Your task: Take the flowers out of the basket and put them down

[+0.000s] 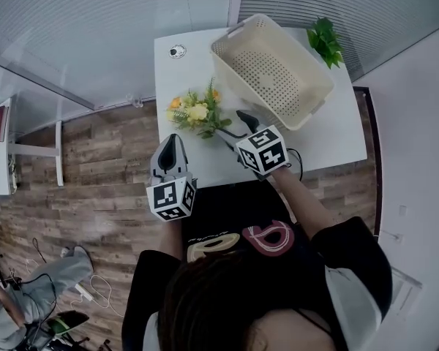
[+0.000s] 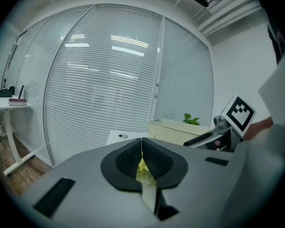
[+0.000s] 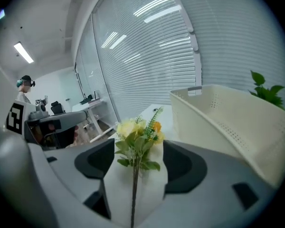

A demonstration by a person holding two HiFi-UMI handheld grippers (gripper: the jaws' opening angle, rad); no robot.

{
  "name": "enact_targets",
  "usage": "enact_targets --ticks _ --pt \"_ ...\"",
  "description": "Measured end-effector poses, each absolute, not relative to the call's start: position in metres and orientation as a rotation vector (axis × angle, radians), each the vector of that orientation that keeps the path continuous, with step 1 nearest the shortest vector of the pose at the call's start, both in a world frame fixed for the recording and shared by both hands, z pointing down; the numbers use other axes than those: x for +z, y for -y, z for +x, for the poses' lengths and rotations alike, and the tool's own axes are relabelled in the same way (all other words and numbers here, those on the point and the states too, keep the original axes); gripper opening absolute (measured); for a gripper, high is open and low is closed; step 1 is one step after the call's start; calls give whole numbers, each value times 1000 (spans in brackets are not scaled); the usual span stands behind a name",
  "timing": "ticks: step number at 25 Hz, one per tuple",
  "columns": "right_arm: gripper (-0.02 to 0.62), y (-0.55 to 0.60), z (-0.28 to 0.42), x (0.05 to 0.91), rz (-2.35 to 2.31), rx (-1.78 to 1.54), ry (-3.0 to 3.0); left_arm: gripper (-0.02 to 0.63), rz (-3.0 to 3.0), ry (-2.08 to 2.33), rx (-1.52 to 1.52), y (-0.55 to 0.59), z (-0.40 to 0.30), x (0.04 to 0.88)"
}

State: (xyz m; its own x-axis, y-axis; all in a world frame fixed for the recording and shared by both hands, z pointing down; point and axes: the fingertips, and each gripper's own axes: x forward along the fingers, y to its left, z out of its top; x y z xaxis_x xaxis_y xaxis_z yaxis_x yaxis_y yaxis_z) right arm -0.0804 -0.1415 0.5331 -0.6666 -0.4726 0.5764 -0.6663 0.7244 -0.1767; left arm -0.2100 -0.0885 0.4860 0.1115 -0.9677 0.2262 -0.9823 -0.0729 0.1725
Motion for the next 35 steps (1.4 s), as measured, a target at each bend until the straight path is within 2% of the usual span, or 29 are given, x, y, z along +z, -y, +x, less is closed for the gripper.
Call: enact_targets --ticks 5,15,23,30,35 --pt "313 143 -68 515 935 570 2482 18 2130 1906 68 93 -201 483" --pt "305 144 -41 478 1124 451 2637 18 2173 1889 40 99 -192 470" --pt "221 137 -23 472 1211 423 2679 18 2215 1858 33 108 -183 468" --pt "89 136 -5 466 1343 346 2630 18 2217 1867 6 110 -181 462" --pt "29 136 -4 461 1389 302 2626 18 2222 1871 9 109 -178 462"
